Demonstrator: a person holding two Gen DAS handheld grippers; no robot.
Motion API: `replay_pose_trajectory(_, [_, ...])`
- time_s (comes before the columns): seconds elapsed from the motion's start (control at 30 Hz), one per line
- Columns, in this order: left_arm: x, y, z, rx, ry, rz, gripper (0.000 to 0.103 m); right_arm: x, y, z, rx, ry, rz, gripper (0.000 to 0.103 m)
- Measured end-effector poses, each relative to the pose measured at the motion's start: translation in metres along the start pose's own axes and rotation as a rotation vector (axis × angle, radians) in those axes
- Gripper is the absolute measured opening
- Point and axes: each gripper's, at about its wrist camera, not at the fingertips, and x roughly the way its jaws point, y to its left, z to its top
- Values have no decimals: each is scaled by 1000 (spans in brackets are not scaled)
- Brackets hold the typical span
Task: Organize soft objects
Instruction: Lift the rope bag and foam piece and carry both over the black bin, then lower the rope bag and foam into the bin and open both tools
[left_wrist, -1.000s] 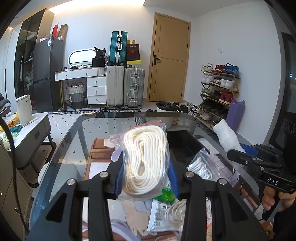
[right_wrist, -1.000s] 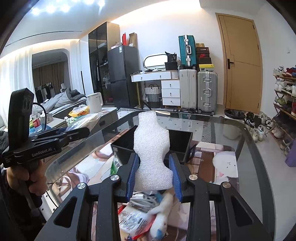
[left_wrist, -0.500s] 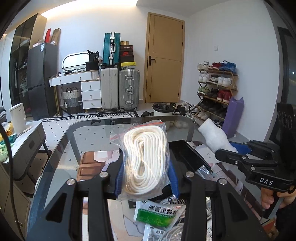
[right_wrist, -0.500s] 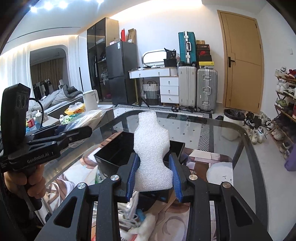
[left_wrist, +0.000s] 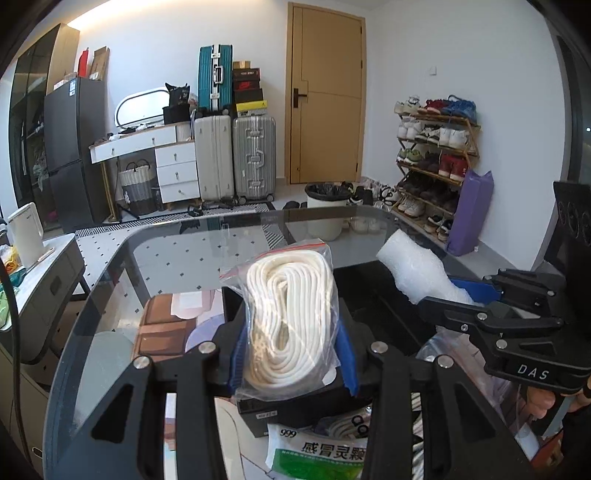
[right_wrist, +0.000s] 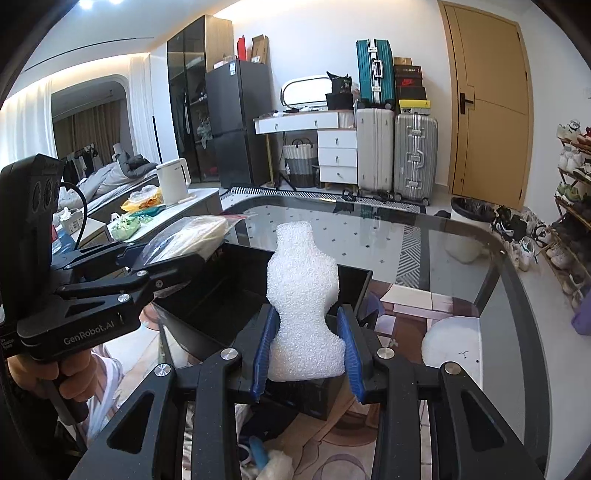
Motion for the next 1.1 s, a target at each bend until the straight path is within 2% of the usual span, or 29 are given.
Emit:
replay_pose_trajectory(0.57, [31,-7,-11,31,95,6,41,22,0,-2,-40,44,5,35])
replay_pose_trajectory(0.63, [30,-7,-10,37,98,4,43,21,0,-2,-40,36,-3,38])
replay_pose_trajectory(0.7, [26,-7,-11,39,96,3,46,18,-3,-1,-24,28,-6,48])
replay_pose_trajectory(0.83, [15,-6,-10,34,73,-7,64,3,-5,-2,-26,3,-28,51])
replay_pose_trajectory(0.87, [13,-5,-10,33,69,-6,64,0,-5,-3,-25,-1,-35,56])
replay_pose_trajectory(0.9, [8,-5,-10,28,67,-5,67,-5,-7,-5,-16,-4,-38,70])
replay_pose_trajectory(0.93, [6,-3,-10,24,66,-4,79,-12,-9,-7,9,-12,-32,78])
replay_pose_trajectory(0.97, [2,-2,-11,14,60,0,87,-18,-10,-9,24,-24,-28,88])
replay_pose_trajectory(1.0, [-5,0,-12,-4,41,5,99,-24,-11,-12,41,-39,-25,93])
replay_pose_trajectory(1.03, [-10,3,-13,-18,25,4,103,-30,-12,-15,55,-47,-22,95])
replay_pose_trajectory(1.1, [-19,10,-16,-54,7,-10,103,-38,-10,-20,68,-42,-23,102])
